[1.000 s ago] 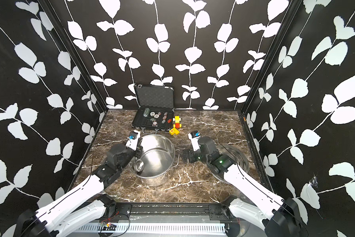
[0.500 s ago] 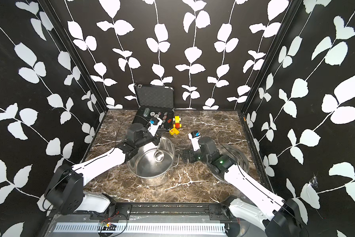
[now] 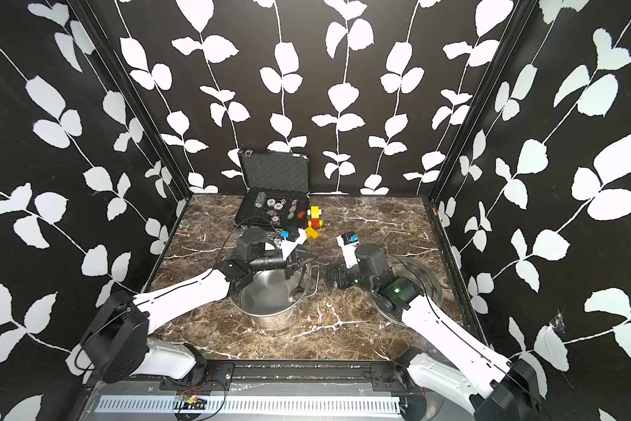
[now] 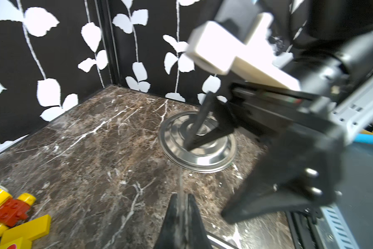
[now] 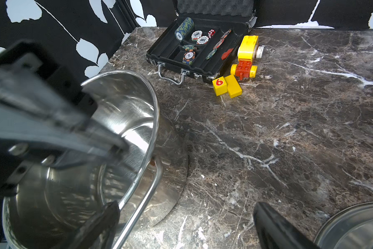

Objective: Stir the soup with a spoon
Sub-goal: Stir the soup in the pan with a stick.

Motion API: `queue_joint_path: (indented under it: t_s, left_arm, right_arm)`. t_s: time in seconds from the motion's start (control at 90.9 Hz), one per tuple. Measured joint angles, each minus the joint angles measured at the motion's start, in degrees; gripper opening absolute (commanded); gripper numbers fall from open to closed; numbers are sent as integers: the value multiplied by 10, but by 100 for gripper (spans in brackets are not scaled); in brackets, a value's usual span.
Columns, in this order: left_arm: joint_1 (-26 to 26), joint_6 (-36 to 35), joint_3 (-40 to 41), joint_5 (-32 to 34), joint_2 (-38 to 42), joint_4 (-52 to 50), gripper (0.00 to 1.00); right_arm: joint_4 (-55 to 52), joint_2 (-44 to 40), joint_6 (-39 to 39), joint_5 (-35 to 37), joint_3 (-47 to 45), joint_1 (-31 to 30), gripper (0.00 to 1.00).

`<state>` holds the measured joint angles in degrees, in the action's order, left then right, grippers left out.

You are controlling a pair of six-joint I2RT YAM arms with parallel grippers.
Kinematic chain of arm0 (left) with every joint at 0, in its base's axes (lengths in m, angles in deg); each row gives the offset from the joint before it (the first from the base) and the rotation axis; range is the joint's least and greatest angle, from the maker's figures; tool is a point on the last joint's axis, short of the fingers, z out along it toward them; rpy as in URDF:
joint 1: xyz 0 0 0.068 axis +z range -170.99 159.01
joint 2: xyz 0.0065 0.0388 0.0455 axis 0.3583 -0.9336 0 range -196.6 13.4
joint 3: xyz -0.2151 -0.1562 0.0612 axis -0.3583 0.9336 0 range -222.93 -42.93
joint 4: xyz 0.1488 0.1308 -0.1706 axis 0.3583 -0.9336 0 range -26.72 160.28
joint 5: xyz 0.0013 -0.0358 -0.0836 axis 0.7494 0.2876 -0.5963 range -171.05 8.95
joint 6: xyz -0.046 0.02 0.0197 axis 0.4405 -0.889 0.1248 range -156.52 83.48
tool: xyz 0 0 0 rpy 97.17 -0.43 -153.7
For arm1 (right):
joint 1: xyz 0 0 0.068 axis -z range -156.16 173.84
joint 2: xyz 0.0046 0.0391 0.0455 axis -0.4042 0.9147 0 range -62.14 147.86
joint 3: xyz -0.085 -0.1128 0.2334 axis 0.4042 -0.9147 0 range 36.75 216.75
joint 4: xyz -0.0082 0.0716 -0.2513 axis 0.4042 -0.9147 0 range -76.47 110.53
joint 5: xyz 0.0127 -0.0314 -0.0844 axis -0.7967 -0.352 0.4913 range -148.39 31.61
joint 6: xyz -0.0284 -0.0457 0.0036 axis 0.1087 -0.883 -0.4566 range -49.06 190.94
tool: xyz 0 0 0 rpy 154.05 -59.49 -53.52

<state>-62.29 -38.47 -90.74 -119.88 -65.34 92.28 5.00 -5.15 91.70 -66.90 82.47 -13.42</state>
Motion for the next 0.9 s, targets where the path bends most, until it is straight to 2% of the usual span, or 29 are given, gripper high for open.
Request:
queue_joint_path:
  t_s: [0.22,0.352,0.66,0.77,0.902]
  left_arm:
    - [-7,-9,63,4,115,-66,0]
    - [-7,-21,90,33,183,-123,0]
    - [-6,-35,136,233,331,-221,0]
    - [6,-25,143,299,342,-221,0]
    - [47,-6,147,354,330,-210,0]
  right_arm:
    - [0,1,0,0,0,0,99]
    - [0,8,0,-1,0,0,99]
    - [0,22,0,-5,1,-1,99]
    - [0,23,0,-7,1,-2,99]
    - [1,23,0,-7,1,-2,99]
